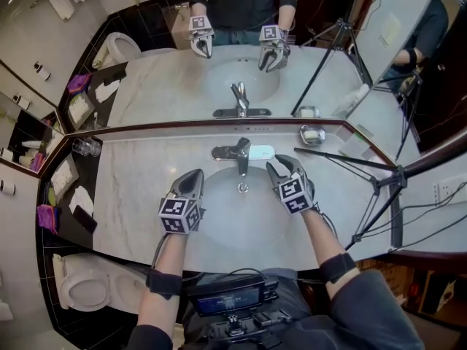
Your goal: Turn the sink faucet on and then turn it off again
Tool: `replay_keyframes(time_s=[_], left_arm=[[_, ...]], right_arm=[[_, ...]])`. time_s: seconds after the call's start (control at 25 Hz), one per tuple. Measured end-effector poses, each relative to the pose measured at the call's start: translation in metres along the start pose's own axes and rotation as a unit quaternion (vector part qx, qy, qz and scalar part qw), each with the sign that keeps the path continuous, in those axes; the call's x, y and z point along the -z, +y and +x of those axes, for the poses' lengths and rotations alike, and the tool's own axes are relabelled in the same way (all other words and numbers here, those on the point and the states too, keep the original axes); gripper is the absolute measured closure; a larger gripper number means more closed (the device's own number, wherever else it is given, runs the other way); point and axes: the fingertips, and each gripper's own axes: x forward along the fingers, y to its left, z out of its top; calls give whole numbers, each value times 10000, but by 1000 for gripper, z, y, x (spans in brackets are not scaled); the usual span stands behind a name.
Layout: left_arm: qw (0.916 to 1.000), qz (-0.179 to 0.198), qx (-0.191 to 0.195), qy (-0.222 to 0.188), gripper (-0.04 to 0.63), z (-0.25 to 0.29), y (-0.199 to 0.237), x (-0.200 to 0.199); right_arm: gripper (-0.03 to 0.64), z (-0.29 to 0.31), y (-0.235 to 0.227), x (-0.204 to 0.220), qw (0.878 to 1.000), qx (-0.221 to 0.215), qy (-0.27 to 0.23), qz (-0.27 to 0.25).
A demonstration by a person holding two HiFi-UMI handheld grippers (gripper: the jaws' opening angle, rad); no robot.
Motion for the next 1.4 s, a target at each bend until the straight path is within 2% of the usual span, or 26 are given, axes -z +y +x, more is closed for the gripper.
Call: replay_keyframes(time_s=[0.12,0.24,0.44,0.6,1.08,1.16,1.4], left_arm=[[10000,-31,-27,28,600,2,5,2],[9999,-71,-50,50,601,5,10,4],[9999,-118,-97,56,601,9,18,5],[9998,-159,-133,72,601,12,24,8],[9988,-320,-331,153,600,9,46,23],[9987,-339,-348,169,601,8,47,26],[9984,-383,-362,207,601,8,48,31]], right_arm=[[452,23,10,-4,9978,-118,66,-651],[425,42,17,-12,9891,-166,173,-1456],[393,73,34,-18,9623,-385,368,-2669],[393,94,49,-18,9430,-532,431,-3257],[394,144,69,-5,9208,-851,708,-3740],[425,147,73,1,9166,-940,796,-3804],[453,148,76,5,9193,-922,888,-3723]])
